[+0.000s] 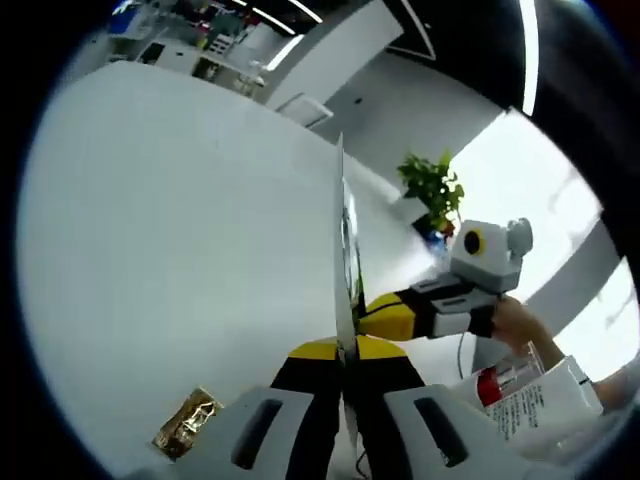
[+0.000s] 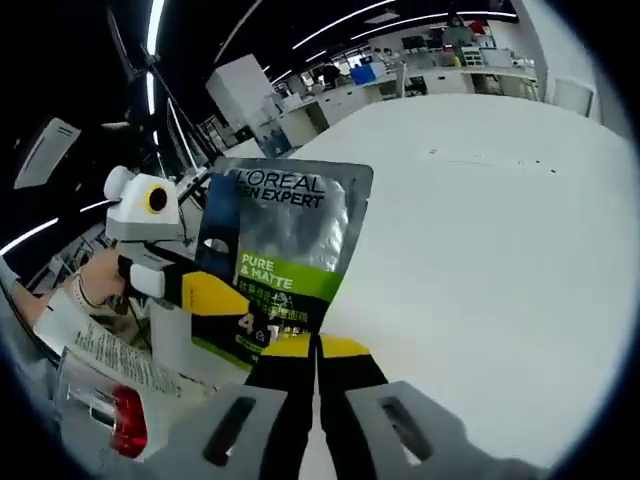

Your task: Arrange the skincare products in the storage area until every visible bottle or jar stands upright without overlapping.

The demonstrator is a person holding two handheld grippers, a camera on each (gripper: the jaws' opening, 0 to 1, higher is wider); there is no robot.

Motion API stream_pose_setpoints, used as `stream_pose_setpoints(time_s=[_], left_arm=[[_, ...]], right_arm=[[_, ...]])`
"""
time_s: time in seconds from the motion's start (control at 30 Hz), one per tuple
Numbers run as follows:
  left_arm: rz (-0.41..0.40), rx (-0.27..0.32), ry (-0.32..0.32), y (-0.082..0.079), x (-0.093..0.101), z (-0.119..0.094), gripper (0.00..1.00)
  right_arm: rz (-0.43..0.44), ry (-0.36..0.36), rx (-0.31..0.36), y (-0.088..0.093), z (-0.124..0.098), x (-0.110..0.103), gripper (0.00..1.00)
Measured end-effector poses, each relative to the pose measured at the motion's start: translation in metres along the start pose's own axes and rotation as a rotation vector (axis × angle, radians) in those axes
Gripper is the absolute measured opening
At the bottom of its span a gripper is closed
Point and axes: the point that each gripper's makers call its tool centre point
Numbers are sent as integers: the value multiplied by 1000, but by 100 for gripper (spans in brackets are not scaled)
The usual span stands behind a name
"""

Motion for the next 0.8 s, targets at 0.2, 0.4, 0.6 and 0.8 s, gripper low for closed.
stream_pose_setpoints(time_s=[0.2,0.4,0.6,0.8], left_arm=[[70,-3,-10,-7,6,-11,0],[116,3,-25,-14,10,-24,0],[170,12,-48,-22,12,-42,0],[189,29,-79,-24,11,-66,0]], right_arm=[[-45,-5,8,-12,-4,-7,2],[-91,14,31,-23,-11,-12,7],[-114,45,77,-40,-26,-10,10],[-149,62,148,-63,-49,-20,10]])
Point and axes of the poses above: the point that each gripper's makers call its tool centre point, and the gripper's own axes: z roughly forward along the fingers, x roughly to its right, y roughly out of its underside, and after that the axes turned 10 degrees about y, right-handed
